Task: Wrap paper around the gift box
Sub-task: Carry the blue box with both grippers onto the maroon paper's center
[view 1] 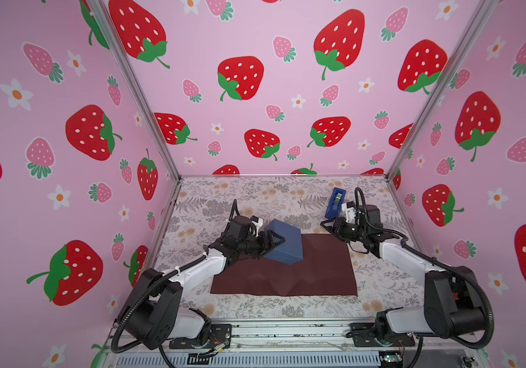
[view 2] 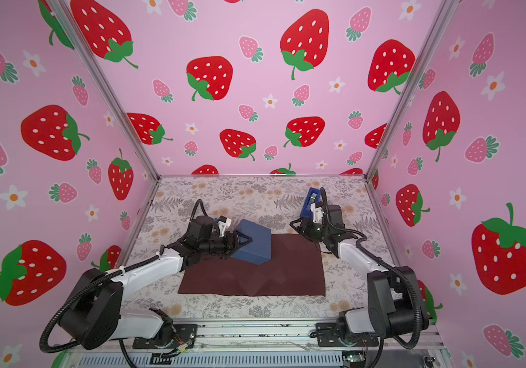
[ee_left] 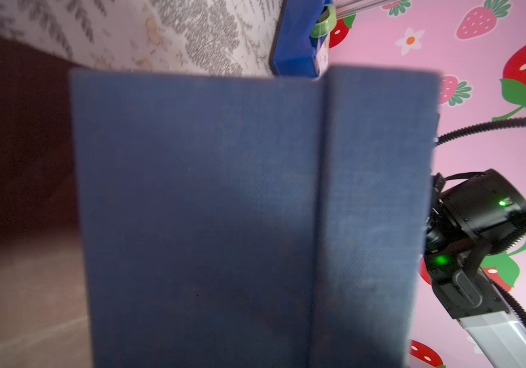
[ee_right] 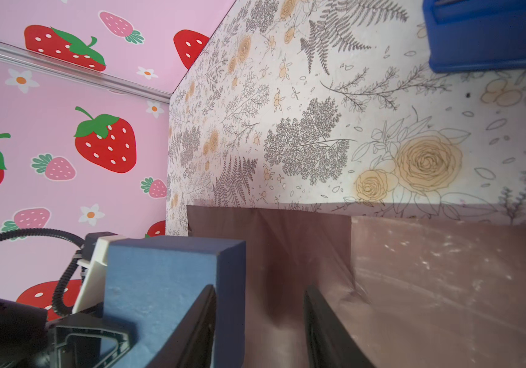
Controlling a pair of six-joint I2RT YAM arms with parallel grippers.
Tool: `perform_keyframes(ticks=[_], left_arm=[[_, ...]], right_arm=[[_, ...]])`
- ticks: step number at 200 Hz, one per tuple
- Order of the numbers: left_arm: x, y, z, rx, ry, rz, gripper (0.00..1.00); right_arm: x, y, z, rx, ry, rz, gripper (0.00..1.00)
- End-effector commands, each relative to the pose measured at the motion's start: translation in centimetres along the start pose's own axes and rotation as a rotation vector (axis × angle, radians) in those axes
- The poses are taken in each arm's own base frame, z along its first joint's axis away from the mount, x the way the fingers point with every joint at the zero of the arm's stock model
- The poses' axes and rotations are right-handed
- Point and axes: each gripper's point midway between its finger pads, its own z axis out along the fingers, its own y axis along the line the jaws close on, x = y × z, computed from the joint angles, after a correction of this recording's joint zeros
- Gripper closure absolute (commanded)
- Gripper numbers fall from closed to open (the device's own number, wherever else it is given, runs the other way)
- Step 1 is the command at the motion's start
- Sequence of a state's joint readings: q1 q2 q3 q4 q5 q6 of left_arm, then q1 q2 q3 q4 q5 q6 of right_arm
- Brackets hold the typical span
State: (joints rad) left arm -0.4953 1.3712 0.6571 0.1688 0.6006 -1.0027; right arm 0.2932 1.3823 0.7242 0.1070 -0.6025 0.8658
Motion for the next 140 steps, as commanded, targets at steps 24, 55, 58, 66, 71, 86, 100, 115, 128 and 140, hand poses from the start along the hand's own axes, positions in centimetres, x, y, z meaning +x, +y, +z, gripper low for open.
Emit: perform_keyframes(ticks=[24,55,58,66,71,86,100,115,128,140], left_arm=[[1.1,-1.5,1.3,0.037,-0.015,0.024,0.27],[2.0,-1.7,2.5,0.026,0.01,0.042,0.27],[2.0,-1.7,2.5,0.025,0.011,0.043,0.27],[2.1,-1.8,2.7,0.025,0.014,0.051,0.27],[2.2,-1.8,2.9,0.023,0.018,0.054,0.27],[2.5,-1.6,3.3,0.01,0.034,0.056,0.27],[2.7,-1.2,3.6,0.003,0.036,0.042,0.26],[2.9,-0.9,3.8,0.005,0.022,0.036,0.26],[2.9,-0.5,3.9,-0.007,0.012,0.036,0.26],[3.0,-0.4,4.0,-0.007,0.013,0.025,0.25]], right_arm=[[0.7,0.9,-0.8,-0.017,-0.004,-0.004,0.53],[0.5,1.3,-1.0,-0.026,-0.012,-0.005,0.53],[0.5,1.4,-1.1,-0.027,-0.011,-0.006,0.53],[0.5,1.5,-1.1,-0.027,-0.012,-0.009,0.53],[0.5,1.6,-1.2,-0.024,-0.013,-0.014,0.52],[0.4,1.6,-1.4,-0.015,-0.016,-0.017,0.52],[0.5,1.6,-1.5,-0.013,-0.013,-0.017,0.52],[0.5,1.7,-1.7,-0.014,-0.017,-0.025,0.52],[0.7,1.6,-1.8,-0.01,-0.02,-0.023,0.52],[0.9,1.4,-1.6,-0.014,-0.016,-0.014,0.52]])
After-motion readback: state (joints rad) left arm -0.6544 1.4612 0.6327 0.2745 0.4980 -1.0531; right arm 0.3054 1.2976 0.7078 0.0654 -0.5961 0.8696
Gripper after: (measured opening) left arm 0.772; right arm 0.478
